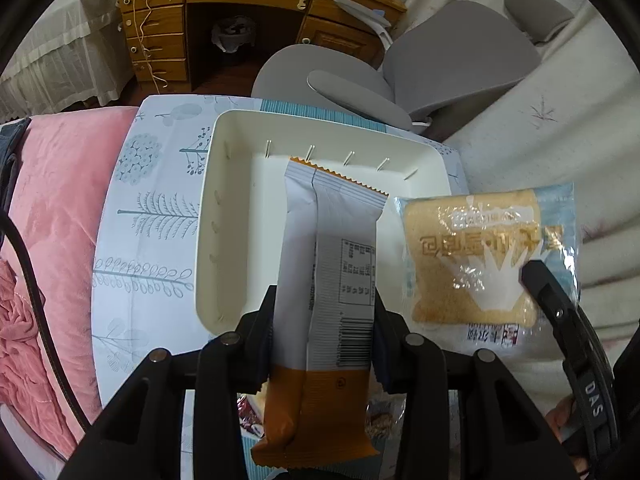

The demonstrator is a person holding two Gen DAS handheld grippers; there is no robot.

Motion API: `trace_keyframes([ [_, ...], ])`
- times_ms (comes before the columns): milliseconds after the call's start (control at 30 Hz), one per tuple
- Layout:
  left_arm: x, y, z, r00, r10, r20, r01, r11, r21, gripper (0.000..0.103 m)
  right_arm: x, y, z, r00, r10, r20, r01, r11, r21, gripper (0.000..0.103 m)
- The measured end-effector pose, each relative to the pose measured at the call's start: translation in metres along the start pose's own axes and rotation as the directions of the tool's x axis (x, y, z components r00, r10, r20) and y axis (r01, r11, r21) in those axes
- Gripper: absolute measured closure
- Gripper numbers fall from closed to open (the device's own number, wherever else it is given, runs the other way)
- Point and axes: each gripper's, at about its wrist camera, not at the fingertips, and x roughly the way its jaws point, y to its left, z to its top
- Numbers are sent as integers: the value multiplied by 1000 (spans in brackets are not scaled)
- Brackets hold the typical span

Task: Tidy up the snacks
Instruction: 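Carry both packets into the white tray and open both tools, then withdraw both tools from the tray back over the snack pile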

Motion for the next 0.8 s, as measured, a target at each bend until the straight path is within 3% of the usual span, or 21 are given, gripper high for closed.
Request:
trace_keyframes([
  [33, 2, -2, 1, 1000, 5, 2, -5, 1000, -2, 63, 3, -2, 2, 1000, 11, -7, -10, 1000, 5, 80],
  [67, 3, -5, 3, 1000, 13, 4, -13, 1000, -4, 52, 5, -4, 2, 1000, 18, -11, -18, 1000, 13, 80],
  [100, 4, -6, 4, 1000, 22, 4, -22, 1000, -7, 31, 6, -7, 2, 999, 32, -8, -32, 999, 28, 79],
  [167, 3, -8, 4, 999, 46, 19, -46, 999, -20, 18, 5, -12, 3, 999, 49, -5, -49, 998, 44, 67],
  [233, 2, -8, 4, 999, 45, 22, -45, 999, -28, 18, 3, -13, 3, 999, 45, 2, -45, 998, 35, 49],
  [300, 1, -9, 2, 999, 52, 13, -52, 998, -40, 18, 0, -14, 3, 998, 57, 5, -57, 998, 40, 44],
  [633, -25, -10, -28, 996, 80, 37, -78, 995, -66, 18, -16, -23, -2, 998, 67, -7, -66, 996, 65, 27],
  [800, -44, -7, -49, 995, 79, 56, -76, 996, -53, 18, -35, -19, -10, 998, 62, 12, -63, 995, 74, 26],
])
